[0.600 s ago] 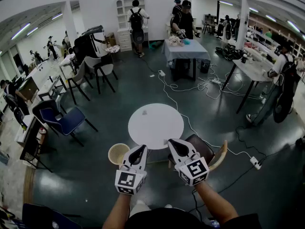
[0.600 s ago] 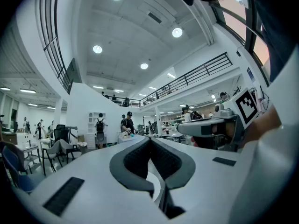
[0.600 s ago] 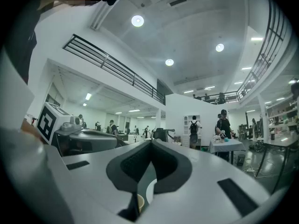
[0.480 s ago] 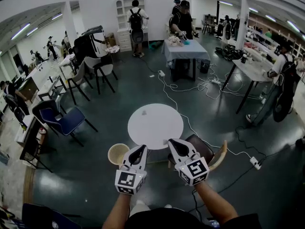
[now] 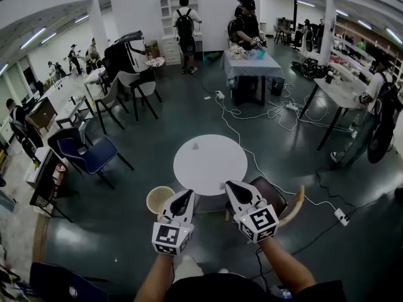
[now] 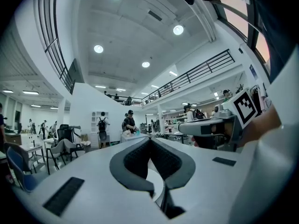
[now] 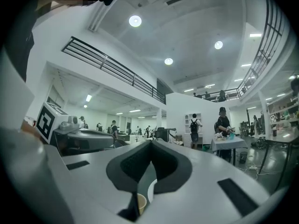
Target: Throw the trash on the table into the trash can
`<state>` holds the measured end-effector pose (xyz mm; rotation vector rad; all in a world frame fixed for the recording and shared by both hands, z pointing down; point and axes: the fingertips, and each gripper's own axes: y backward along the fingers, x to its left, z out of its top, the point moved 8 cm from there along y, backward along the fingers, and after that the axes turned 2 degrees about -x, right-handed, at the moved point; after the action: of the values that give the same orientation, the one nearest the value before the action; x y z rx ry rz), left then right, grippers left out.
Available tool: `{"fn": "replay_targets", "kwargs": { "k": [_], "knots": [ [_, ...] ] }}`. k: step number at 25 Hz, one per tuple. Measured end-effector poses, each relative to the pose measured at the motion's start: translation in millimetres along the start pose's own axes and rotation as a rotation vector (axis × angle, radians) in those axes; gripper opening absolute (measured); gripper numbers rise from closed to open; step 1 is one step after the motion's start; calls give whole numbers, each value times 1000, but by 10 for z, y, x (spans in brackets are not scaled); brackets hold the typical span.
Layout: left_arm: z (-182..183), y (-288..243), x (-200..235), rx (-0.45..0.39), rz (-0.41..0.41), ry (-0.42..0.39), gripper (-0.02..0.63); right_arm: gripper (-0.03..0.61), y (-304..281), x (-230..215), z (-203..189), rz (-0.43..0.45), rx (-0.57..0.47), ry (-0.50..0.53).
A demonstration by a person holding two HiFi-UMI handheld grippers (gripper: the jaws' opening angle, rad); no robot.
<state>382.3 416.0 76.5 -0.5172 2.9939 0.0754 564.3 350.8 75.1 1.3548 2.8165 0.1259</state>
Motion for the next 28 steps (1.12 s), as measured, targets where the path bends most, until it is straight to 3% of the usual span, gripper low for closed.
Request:
{"fn": "replay_targets", "kwargs": {
  "k": [11, 28],
  "knots": [
    [-203, -238, 369, 28, 10, 28, 8, 14, -393, -124, -146, -2, 37, 3],
    [-475, -1041, 1465, 38, -92, 58, 8, 14, -1591, -442, -458, -86, 98, -15]
  ]
}}
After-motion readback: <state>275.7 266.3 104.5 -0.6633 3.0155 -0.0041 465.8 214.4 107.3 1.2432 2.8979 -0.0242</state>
